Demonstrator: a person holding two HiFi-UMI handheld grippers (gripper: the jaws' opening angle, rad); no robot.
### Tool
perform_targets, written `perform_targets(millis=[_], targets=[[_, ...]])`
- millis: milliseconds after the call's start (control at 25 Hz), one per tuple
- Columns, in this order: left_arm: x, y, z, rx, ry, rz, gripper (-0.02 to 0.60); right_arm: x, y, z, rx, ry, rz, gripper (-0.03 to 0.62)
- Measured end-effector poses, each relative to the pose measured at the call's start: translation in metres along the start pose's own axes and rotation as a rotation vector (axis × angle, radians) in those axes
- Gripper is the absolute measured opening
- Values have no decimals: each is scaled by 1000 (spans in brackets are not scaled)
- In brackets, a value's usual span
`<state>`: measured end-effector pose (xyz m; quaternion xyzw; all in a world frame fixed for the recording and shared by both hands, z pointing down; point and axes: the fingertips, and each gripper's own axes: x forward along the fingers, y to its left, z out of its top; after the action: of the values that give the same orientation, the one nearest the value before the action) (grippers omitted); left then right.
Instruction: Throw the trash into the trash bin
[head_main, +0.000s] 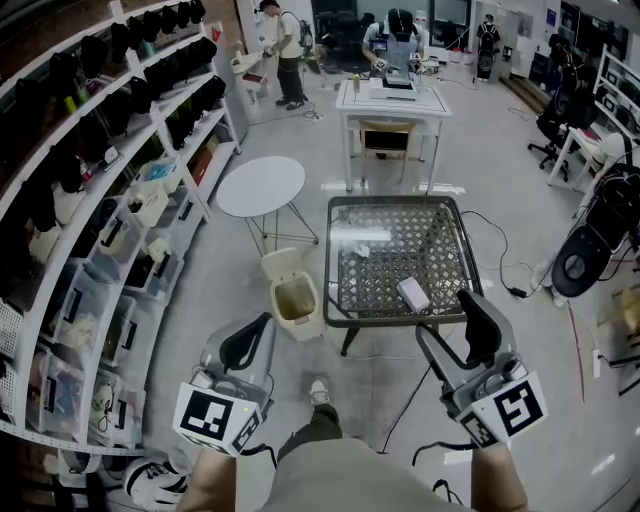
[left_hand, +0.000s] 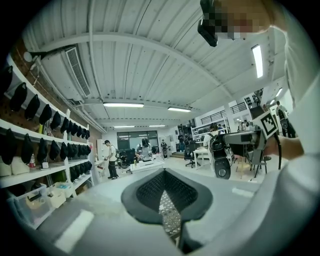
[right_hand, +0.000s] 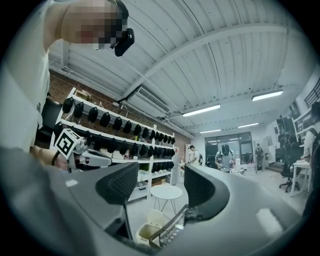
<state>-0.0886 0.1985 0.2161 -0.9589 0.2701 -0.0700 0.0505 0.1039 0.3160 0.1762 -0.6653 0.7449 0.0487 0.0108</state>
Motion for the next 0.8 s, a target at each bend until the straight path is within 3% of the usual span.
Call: perform_targets(millis=[280,800], targets=[[48,57,-13,-15,2,-19,2,74,-14,-27,12,53,-5,296],[136,186,-21,-46,-6,-79,2,223,-34,-34,-23,107,-64,296]])
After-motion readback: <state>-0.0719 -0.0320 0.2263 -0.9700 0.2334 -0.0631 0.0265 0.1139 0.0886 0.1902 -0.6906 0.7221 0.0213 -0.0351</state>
